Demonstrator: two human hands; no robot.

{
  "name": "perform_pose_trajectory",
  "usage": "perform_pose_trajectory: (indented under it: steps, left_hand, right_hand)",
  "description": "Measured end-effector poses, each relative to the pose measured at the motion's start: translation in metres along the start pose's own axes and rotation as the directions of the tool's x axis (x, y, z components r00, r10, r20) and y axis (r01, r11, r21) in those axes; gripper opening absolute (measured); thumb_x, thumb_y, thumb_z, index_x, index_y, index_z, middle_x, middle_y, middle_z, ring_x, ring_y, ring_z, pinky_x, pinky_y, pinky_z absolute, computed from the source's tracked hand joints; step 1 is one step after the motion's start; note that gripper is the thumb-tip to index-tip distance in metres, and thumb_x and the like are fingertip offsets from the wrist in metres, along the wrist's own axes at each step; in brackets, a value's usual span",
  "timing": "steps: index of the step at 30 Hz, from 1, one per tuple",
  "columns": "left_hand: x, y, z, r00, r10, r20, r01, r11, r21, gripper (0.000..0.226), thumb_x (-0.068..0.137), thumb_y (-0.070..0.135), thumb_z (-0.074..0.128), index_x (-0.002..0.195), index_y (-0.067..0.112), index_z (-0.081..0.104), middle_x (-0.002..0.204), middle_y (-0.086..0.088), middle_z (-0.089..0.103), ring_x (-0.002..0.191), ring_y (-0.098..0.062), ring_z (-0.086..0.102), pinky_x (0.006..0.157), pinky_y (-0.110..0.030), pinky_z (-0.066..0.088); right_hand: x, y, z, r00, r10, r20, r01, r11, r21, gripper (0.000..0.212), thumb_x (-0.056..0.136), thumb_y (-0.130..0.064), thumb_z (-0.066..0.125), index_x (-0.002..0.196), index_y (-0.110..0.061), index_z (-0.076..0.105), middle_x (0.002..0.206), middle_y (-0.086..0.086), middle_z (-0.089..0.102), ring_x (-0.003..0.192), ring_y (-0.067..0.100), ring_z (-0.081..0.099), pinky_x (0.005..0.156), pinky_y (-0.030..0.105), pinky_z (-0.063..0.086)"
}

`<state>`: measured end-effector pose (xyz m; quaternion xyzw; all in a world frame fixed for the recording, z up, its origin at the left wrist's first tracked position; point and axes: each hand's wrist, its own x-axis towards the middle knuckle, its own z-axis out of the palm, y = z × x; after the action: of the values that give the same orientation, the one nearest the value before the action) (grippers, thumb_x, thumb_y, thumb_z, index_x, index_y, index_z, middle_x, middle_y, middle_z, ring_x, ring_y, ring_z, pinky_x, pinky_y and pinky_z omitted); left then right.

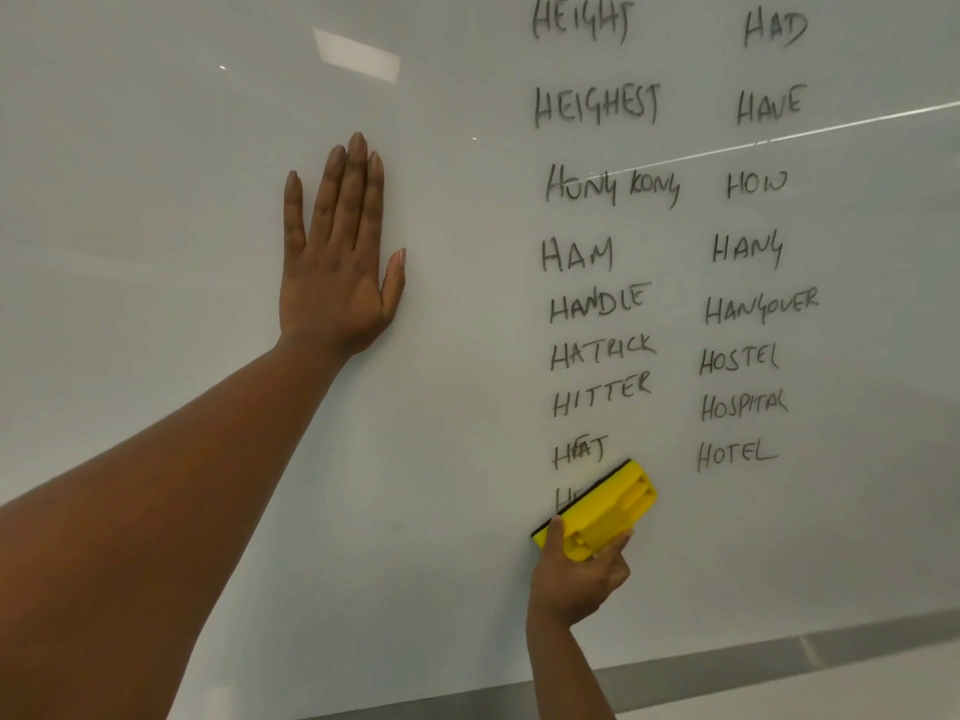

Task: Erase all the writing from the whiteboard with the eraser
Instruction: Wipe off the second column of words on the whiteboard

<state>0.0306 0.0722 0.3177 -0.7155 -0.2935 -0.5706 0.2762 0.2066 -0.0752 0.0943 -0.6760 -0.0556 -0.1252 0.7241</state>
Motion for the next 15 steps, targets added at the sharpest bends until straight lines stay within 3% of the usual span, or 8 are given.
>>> perform_pose_trajectory:
  steps: [3,7,10,15]
  left_hand:
    - [0.000,0.000,-0.001,1.000,-0.001,0.002,0.001,1.000,0.005,0.066,0.096,0.035,0.026,0.149,0.003,0.005,0.157,-0.016,0.006,0.145,-0.026,0.003,0.115,-0.046,-0.004]
    - [0.000,0.001,-0.001,1.000,-0.006,0.009,0.006,1.000,0.002,0.067,0.095,0.037,0.023,0.150,0.003,0.004,0.157,-0.016,0.006,0.145,-0.025,0.003,0.115,-0.046,-0.004]
    - [0.000,0.001,-0.001,1.000,-0.010,0.017,0.010,1.000,0.002,0.067,0.095,0.038,0.023,0.150,0.003,0.004,0.157,-0.015,0.005,0.145,-0.025,0.002,0.115,-0.046,-0.004]
    - [-0.001,0.000,-0.002,1.000,-0.003,0.026,0.003,1.000,0.002,0.067,0.095,0.037,0.024,0.149,0.003,0.004,0.157,-0.016,0.005,0.145,-0.026,0.002,0.115,-0.046,-0.004]
  right_hand:
    - [0.012,-0.009,0.005,0.990,0.139,-0.033,-0.139,0.990,0.001,0.086,0.080,-0.022,0.073,0.147,-0.008,0.021,0.133,0.024,0.035,0.111,0.045,0.047,0.087,0.049,0.043]
    - [0.007,-0.017,0.010,0.987,0.156,-0.030,-0.156,0.988,-0.006,0.087,0.081,-0.031,0.070,0.147,-0.009,0.018,0.134,0.022,0.034,0.109,0.044,0.049,0.086,0.049,0.042]
    - [-0.011,-0.026,0.017,0.998,0.065,0.005,-0.065,0.997,-0.036,0.088,0.079,-0.031,0.072,0.146,-0.006,0.021,0.130,0.022,0.037,0.105,0.041,0.051,0.080,0.045,0.044]
    - [-0.025,-0.014,0.016,0.966,-0.250,0.063,0.256,0.956,-0.142,0.085,0.078,-0.039,0.068,0.143,0.000,0.030,0.115,0.024,0.045,0.088,0.043,0.058,0.061,0.042,0.050]
